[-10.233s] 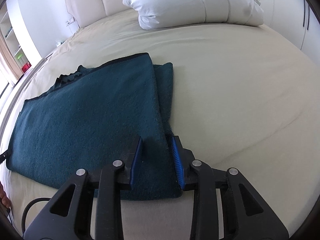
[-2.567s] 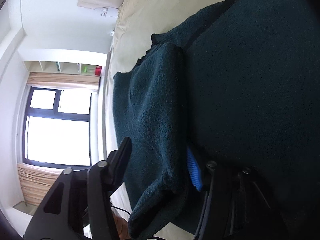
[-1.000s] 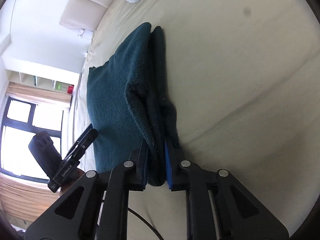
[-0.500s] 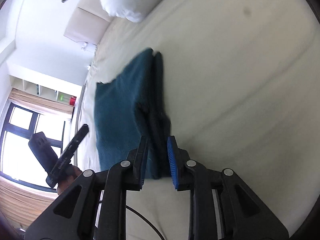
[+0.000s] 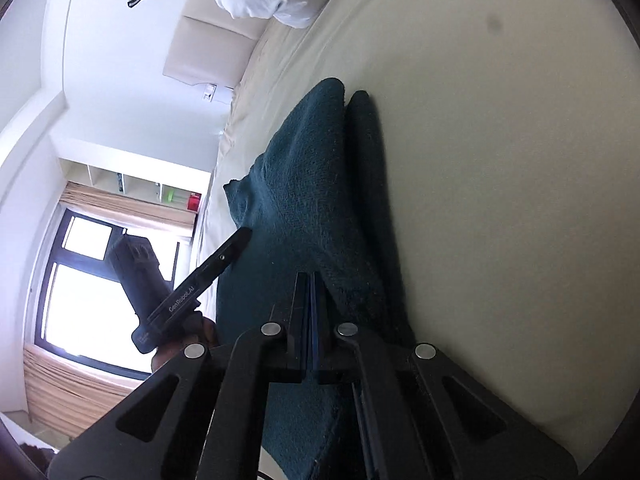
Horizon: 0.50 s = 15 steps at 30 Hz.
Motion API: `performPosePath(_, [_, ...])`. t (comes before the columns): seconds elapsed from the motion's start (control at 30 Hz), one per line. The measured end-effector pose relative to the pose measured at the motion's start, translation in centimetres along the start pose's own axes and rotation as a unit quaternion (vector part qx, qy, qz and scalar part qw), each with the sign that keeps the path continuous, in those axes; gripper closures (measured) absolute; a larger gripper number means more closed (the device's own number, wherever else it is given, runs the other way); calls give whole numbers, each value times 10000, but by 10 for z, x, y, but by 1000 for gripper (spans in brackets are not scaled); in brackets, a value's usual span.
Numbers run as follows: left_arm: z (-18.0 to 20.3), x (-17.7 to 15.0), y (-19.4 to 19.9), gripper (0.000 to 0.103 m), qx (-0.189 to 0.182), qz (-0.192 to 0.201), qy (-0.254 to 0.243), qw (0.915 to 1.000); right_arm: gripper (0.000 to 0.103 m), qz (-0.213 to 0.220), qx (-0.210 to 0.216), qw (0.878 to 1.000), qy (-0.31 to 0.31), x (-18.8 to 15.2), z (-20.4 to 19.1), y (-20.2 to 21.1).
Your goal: Fold small clothes
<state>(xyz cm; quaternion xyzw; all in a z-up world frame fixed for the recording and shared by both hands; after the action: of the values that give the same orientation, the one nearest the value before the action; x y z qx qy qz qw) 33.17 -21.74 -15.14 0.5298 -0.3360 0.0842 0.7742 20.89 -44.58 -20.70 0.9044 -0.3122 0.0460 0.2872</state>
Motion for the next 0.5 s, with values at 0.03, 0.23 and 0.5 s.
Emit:
performPosePath(0.03, [1,1,-1,37,6,-4,-17,10000,103,-11,-99,9999,42,0,-5,3])
performPosePath(0.23, [7,-2,-3,34,153,-26,-127,9998,76,79,-142,9982,578,38,-81,19])
performPosePath(0.5, [7,-3,-6,33,117,-108,-165,9997,68,118,-500,9986,156,89,-63,-43])
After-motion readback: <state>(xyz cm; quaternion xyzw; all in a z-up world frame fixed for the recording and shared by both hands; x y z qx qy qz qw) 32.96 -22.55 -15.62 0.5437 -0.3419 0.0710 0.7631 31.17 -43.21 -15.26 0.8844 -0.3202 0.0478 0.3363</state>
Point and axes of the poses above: each gripper's, at about its wrist camera, not at the fingertips, and y roughly against the way its jaws point, z to its right, x to its top, the point moved 3 cm from there along -y, roughly the way its jaws point
